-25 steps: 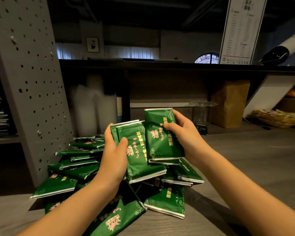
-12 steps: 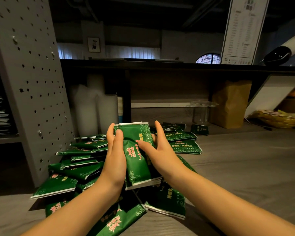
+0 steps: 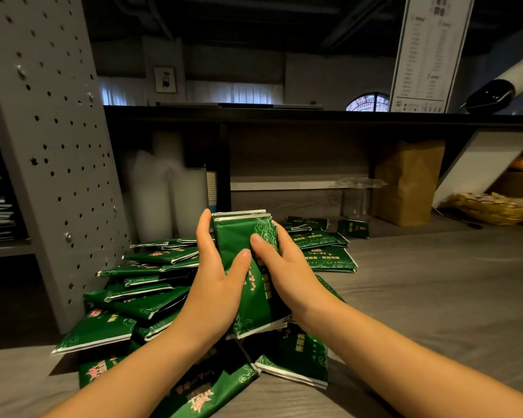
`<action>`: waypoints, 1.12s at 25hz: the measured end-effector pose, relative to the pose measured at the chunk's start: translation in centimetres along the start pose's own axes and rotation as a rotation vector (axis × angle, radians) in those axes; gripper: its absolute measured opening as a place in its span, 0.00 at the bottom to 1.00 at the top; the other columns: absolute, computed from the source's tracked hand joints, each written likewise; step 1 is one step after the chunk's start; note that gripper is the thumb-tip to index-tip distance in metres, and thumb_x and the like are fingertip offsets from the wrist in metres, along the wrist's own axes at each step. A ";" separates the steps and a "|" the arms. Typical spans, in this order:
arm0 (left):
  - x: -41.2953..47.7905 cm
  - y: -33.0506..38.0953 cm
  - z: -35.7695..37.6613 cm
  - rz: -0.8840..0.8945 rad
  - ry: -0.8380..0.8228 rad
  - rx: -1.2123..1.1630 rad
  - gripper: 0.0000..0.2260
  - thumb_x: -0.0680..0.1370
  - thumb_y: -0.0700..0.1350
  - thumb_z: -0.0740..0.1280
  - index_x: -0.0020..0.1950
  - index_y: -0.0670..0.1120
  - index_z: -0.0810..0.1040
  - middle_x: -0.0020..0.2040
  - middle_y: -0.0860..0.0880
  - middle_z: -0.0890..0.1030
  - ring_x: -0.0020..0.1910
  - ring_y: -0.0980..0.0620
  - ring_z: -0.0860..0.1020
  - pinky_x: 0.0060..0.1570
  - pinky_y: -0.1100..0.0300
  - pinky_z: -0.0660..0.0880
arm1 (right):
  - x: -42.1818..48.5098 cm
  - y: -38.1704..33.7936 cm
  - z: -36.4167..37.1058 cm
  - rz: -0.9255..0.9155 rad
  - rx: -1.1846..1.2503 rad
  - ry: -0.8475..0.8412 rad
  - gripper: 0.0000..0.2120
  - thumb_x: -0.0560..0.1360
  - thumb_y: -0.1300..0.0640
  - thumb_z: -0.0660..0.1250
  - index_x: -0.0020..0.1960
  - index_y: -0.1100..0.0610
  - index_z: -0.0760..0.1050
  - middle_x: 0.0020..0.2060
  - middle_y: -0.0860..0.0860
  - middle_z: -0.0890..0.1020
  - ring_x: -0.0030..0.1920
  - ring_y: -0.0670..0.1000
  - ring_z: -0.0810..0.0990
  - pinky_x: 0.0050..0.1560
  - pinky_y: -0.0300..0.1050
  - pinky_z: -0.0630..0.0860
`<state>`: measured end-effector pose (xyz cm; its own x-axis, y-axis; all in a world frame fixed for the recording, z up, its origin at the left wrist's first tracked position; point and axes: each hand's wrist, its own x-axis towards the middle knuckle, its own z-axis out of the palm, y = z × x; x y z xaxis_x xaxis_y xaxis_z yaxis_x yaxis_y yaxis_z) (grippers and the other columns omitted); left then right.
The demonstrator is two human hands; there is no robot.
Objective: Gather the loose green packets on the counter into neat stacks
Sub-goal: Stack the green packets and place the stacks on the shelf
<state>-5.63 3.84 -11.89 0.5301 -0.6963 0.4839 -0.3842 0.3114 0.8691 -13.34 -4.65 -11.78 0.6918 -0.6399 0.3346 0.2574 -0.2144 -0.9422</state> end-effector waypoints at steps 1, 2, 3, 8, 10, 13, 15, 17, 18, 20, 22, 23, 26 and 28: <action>0.0 0.0 0.0 0.016 0.011 -0.010 0.31 0.80 0.38 0.59 0.76 0.55 0.46 0.56 0.72 0.62 0.48 0.86 0.65 0.46 0.85 0.63 | -0.1 0.1 0.1 -0.019 0.000 0.011 0.15 0.80 0.54 0.60 0.66 0.49 0.69 0.55 0.47 0.81 0.55 0.45 0.81 0.57 0.43 0.78; 0.0 -0.2 0.0 0.024 0.027 -0.015 0.31 0.80 0.39 0.60 0.76 0.54 0.46 0.60 0.68 0.67 0.53 0.81 0.68 0.51 0.81 0.66 | -0.2 0.1 0.4 -0.037 -0.001 0.023 0.13 0.80 0.55 0.59 0.64 0.48 0.69 0.54 0.46 0.81 0.54 0.42 0.81 0.54 0.38 0.78; 0.1 -0.5 -0.1 0.024 0.043 -0.015 0.31 0.80 0.40 0.60 0.76 0.54 0.47 0.62 0.62 0.70 0.56 0.75 0.71 0.55 0.77 0.67 | -0.2 0.3 0.5 -0.056 -0.010 0.037 0.13 0.80 0.56 0.59 0.64 0.48 0.69 0.54 0.45 0.81 0.53 0.40 0.80 0.52 0.34 0.77; 0.5 -0.6 -0.3 0.027 -0.002 -0.032 0.19 0.79 0.37 0.61 0.66 0.52 0.63 0.55 0.57 0.78 0.45 0.72 0.77 0.41 0.77 0.72 | -0.3 0.6 0.8 -0.148 -0.014 0.066 0.20 0.81 0.59 0.57 0.71 0.49 0.62 0.58 0.48 0.79 0.58 0.45 0.79 0.58 0.41 0.76; 0.7 -0.4 -0.4 0.051 -0.054 -0.056 0.22 0.78 0.35 0.61 0.67 0.54 0.60 0.54 0.60 0.77 0.47 0.72 0.77 0.42 0.78 0.71 | -0.3 0.3 0.8 -0.125 0.089 0.009 0.22 0.81 0.62 0.56 0.73 0.48 0.59 0.58 0.49 0.79 0.54 0.43 0.80 0.50 0.36 0.78; 0.9 -0.3 -0.7 0.098 -0.084 -0.016 0.30 0.78 0.33 0.62 0.71 0.57 0.55 0.57 0.61 0.75 0.51 0.71 0.76 0.45 0.78 0.71 | 0.2 -0.1 0.6 -0.047 0.139 -0.037 0.22 0.80 0.62 0.54 0.71 0.46 0.62 0.54 0.48 0.81 0.48 0.44 0.82 0.45 0.38 0.79; 1.1 -0.5 -1.0 0.089 -0.093 -0.004 0.33 0.78 0.33 0.62 0.74 0.56 0.52 0.58 0.60 0.76 0.51 0.69 0.78 0.45 0.75 0.73 | 0.8 -0.5 0.0 -0.004 0.113 -0.069 0.18 0.81 0.59 0.52 0.69 0.45 0.65 0.55 0.47 0.81 0.50 0.45 0.81 0.53 0.42 0.78; 1.3 -0.8 -1.1 0.058 -0.077 -0.018 0.33 0.77 0.33 0.63 0.76 0.54 0.51 0.56 0.59 0.76 0.48 0.67 0.79 0.42 0.72 0.75 | 1.3 -1.3 -1.8 -0.009 -0.093 -0.132 0.17 0.82 0.54 0.49 0.66 0.44 0.69 0.60 0.46 0.79 0.59 0.45 0.77 0.63 0.46 0.72; 1.4 -0.9 -1.2 0.040 -0.069 -0.030 0.33 0.78 0.34 0.63 0.76 0.52 0.52 0.55 0.57 0.77 0.46 0.67 0.80 0.39 0.72 0.76 | 1.5 -1.8 -3.1 -0.016 -0.280 -0.154 0.16 0.82 0.53 0.49 0.66 0.45 0.70 0.62 0.45 0.77 0.62 0.45 0.75 0.65 0.46 0.69; 1.5 -0.8 -1.5 0.000 -0.052 -0.059 0.30 0.78 0.34 0.63 0.75 0.51 0.55 0.52 0.55 0.78 0.41 0.66 0.81 0.34 0.71 0.76 | 2.2 -2.1 -5.9 0.021 -0.729 -0.153 0.17 0.82 0.55 0.52 0.69 0.51 0.68 0.66 0.49 0.74 0.66 0.47 0.72 0.66 0.43 0.66; 1.5 -0.5 -1.6 -0.017 -0.033 -0.078 0.29 0.78 0.34 0.62 0.75 0.51 0.56 0.51 0.55 0.77 0.38 0.67 0.80 0.32 0.71 0.76 | 2.9 -1.9 -8.7 0.163 -1.131 -0.192 0.20 0.81 0.52 0.55 0.72 0.56 0.64 0.70 0.53 0.70 0.68 0.51 0.69 0.68 0.46 0.66; 1.6 -0.5 -1.6 -0.018 -0.026 -0.075 0.30 0.78 0.34 0.62 0.75 0.52 0.55 0.51 0.55 0.77 0.38 0.68 0.80 0.32 0.71 0.75 | 3.1 -1.7 -9.7 0.282 -1.247 -0.230 0.24 0.81 0.49 0.57 0.74 0.57 0.61 0.71 0.54 0.68 0.69 0.53 0.68 0.69 0.49 0.65; 1.5 -0.3 -1.4 -0.026 -0.020 -0.061 0.33 0.78 0.34 0.61 0.76 0.54 0.50 0.52 0.59 0.75 0.38 0.70 0.79 0.32 0.73 0.75 | 3.0 -1.6 -10.9 0.577 -1.299 -0.342 0.36 0.75 0.36 0.60 0.75 0.56 0.59 0.71 0.53 0.67 0.70 0.54 0.67 0.71 0.52 0.63; 1.5 -0.3 -1.4 -0.034 -0.015 -0.055 0.35 0.78 0.35 0.62 0.77 0.55 0.47 0.52 0.61 0.73 0.38 0.72 0.78 0.32 0.74 0.74 | 2.8 -1.6 -11.0 0.636 -1.278 -0.388 0.38 0.72 0.33 0.61 0.74 0.54 0.61 0.70 0.52 0.68 0.69 0.54 0.67 0.70 0.52 0.64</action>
<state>-3.65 3.58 -11.33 0.5308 -0.7165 0.4527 -0.3237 0.3223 0.8896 -19.22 -14.20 -9.54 0.6441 -0.6848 -0.3409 -0.7637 -0.6013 -0.2350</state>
